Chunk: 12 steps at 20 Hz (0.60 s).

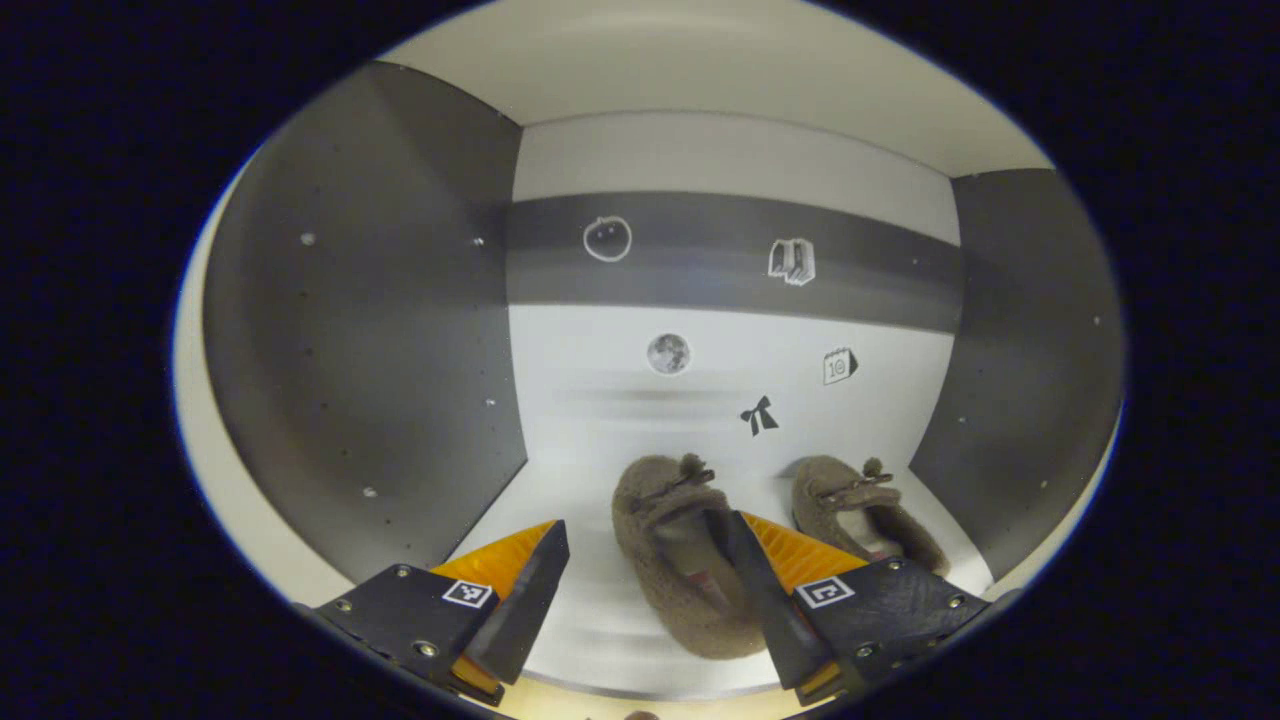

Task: Grab one shoe with the right hand and put it into the shoe cabinet, grab the other shoe with the left hand and put it into the shoe cabinet; then close the right door with the right hand and the left door with the left hand.

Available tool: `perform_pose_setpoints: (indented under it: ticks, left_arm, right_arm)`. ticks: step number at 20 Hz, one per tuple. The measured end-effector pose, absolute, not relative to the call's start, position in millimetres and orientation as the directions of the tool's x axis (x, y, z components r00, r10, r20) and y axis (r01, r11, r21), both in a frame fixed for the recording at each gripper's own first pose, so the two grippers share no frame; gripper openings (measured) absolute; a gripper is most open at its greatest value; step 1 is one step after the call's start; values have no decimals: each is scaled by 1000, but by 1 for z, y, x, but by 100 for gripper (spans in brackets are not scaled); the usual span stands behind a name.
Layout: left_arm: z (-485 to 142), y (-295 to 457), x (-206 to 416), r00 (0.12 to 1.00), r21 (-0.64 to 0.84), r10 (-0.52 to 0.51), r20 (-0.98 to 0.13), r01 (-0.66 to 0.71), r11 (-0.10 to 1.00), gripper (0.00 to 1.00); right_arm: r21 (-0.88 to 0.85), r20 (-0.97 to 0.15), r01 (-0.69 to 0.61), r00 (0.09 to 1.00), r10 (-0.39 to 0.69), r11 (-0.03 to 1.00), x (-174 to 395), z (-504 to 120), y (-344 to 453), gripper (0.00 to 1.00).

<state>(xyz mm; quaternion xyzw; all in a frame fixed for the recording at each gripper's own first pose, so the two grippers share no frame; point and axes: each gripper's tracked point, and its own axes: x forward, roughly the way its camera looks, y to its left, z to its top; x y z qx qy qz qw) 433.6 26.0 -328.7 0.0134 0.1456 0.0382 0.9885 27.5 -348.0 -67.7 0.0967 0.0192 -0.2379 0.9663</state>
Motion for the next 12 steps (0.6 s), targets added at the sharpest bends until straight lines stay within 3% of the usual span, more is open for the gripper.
perform_pose_setpoints:
  ticks: [5, 7, 11, 12]
  left_arm:
    - [-284, 9, 356, 991, -27, 18, -134, -22, 999, 96]
    - [-277, 9, 325, 996, -19, 25, -82, -27, 999, 96]
    - [-268, 9, 260, 999, 1, 47, 11, -47, 999, 96]
    - [-269, 10, 245, 998, -12, 46, 40, -45, 999, 96]
  right_arm:
    - [226, -40, 381, 923, -383, 896, 34, -36, -329, 93]
    - [218, -11, 347, 936, -353, 912, 35, -16, -323, 97]
    - [231, 45, 277, 955, -294, 933, 34, 17, -308, 97]
    - [232, 54, 260, 959, -279, 937, 34, 21, -303, 93]
